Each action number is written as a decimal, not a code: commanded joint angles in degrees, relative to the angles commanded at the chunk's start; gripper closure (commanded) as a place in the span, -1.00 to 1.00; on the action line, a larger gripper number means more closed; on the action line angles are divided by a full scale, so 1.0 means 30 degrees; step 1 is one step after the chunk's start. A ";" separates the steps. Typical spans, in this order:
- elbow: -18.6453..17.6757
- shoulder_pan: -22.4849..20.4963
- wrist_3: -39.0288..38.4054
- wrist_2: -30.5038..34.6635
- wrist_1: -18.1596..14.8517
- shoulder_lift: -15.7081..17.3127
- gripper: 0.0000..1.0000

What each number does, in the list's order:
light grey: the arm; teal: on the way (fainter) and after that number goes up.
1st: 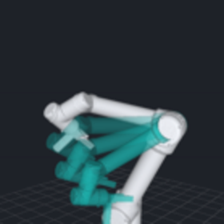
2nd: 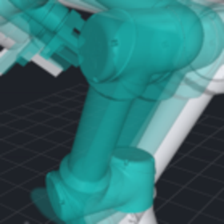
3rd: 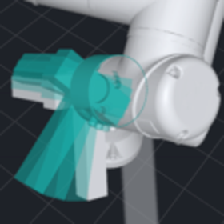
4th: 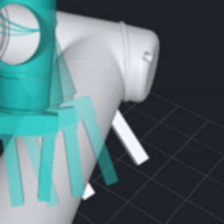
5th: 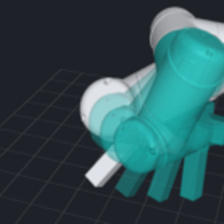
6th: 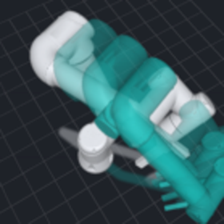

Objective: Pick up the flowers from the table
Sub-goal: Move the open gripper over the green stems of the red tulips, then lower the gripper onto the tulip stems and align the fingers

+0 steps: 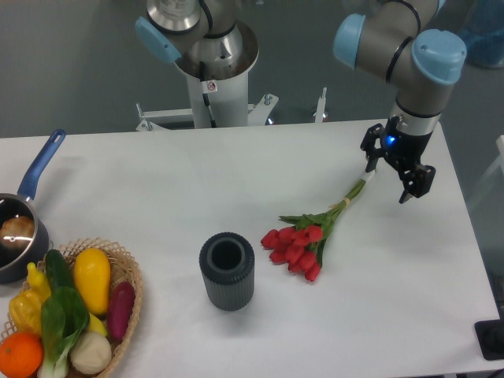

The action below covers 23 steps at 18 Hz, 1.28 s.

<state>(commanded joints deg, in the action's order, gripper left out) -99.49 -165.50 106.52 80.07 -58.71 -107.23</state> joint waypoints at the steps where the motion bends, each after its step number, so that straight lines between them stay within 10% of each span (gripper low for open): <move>1: -0.0116 -0.0029 0.0000 0.0000 0.0058 -0.0029 -1.00; 23: -0.1230 0.1025 -0.3926 0.0117 -0.0205 -0.1348 -1.00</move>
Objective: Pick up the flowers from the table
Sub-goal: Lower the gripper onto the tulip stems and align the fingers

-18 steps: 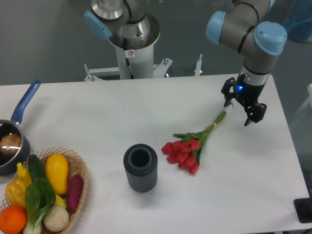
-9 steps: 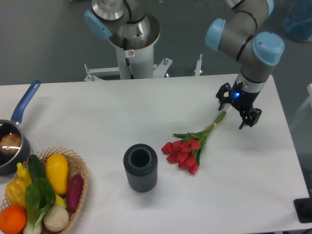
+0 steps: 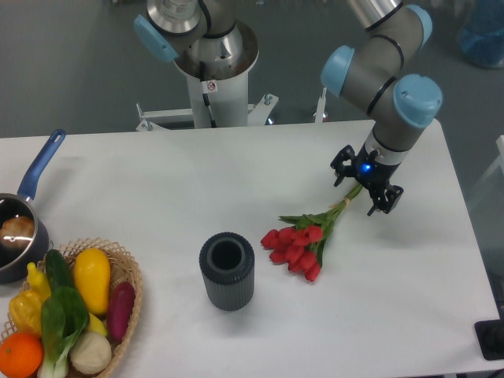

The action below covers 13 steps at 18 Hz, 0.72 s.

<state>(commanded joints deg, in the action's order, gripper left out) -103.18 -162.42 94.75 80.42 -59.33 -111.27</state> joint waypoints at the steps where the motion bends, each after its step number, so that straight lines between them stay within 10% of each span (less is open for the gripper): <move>1: -0.0029 0.0058 0.0029 0.0000 0.0000 -0.0029 -1.00; 13: -0.0264 0.0352 0.0000 0.0059 0.0293 -0.0849 -1.00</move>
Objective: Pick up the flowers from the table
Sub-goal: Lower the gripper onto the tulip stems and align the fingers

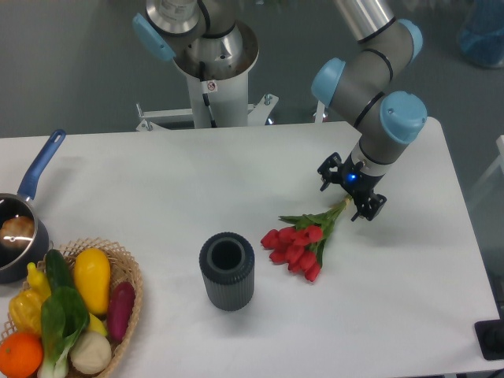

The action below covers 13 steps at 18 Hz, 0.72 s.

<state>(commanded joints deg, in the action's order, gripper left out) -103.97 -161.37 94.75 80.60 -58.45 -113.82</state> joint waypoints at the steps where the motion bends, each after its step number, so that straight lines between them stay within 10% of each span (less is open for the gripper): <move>1: 0.0000 0.0000 0.0029 0.0000 0.0000 -0.0059 -1.00; 13: -0.0029 0.0000 0.0264 0.0556 0.0381 -0.0410 -1.00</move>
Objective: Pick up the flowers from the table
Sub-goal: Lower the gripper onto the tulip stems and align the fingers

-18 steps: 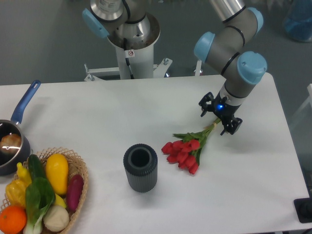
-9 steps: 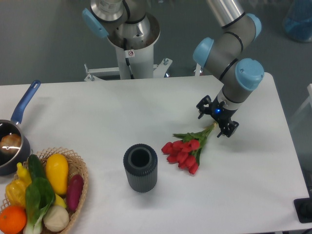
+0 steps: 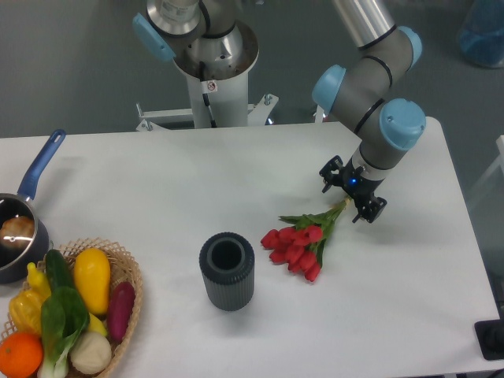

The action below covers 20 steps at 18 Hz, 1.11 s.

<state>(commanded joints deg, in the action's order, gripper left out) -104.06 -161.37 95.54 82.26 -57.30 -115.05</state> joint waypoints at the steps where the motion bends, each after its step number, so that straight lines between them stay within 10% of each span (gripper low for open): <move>1: 0.0000 0.0000 0.0000 0.0000 0.0000 0.0000 -1.00; 15: 0.0000 -0.0058 0.0029 0.0030 0.0000 -0.0322 -1.00; 20: 0.0000 -0.0058 0.0058 0.0030 0.0000 -0.0352 -0.65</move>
<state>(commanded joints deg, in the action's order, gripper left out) -104.06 -161.54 95.71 82.35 -57.30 -116.10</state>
